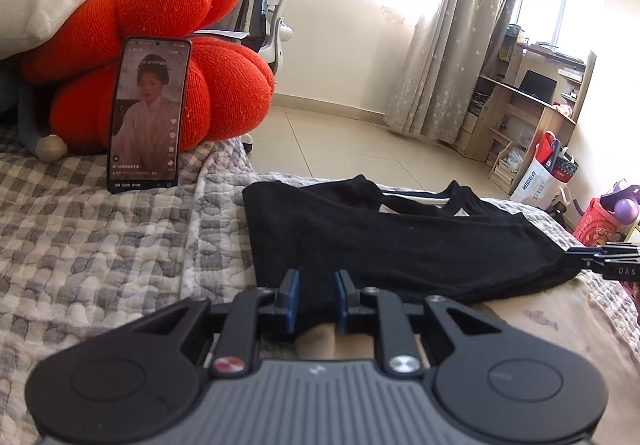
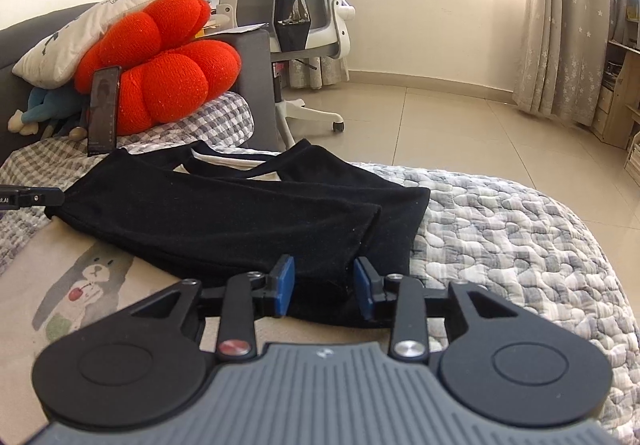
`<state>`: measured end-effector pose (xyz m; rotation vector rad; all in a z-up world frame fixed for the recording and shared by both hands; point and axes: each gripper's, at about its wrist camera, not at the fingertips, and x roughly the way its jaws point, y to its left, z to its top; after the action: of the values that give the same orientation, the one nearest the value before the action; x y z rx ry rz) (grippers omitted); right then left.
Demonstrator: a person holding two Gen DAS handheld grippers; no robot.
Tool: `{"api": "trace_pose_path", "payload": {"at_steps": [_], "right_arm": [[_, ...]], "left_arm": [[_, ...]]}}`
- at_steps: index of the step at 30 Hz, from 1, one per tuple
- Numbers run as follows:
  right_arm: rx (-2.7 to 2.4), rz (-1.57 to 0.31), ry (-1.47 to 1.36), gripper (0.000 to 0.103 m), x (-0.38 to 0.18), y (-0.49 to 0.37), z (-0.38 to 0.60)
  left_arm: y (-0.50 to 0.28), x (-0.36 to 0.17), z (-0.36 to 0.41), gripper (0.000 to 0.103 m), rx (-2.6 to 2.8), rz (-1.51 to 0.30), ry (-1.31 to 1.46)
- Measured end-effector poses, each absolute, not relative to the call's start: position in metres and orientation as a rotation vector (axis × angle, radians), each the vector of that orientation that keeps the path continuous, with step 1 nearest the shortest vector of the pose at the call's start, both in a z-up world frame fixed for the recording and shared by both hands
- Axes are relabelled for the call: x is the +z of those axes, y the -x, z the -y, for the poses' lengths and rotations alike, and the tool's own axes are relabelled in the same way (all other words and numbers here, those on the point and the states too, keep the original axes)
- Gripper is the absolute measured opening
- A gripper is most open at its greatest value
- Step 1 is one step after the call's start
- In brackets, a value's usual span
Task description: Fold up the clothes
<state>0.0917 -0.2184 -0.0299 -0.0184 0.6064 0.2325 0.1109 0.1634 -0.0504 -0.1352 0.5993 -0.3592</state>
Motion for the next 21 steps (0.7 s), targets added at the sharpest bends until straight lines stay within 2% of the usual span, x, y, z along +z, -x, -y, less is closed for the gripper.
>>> {"api": "trace_pose_path", "payload": {"at_steps": [21], "right_arm": [[0.178, -0.751, -0.088, 0.04, -0.046, 0.033, 0.248]], "left_arm": [[0.004, -0.06, -0.155, 0.02, -0.361, -0.716, 0.153]]}}
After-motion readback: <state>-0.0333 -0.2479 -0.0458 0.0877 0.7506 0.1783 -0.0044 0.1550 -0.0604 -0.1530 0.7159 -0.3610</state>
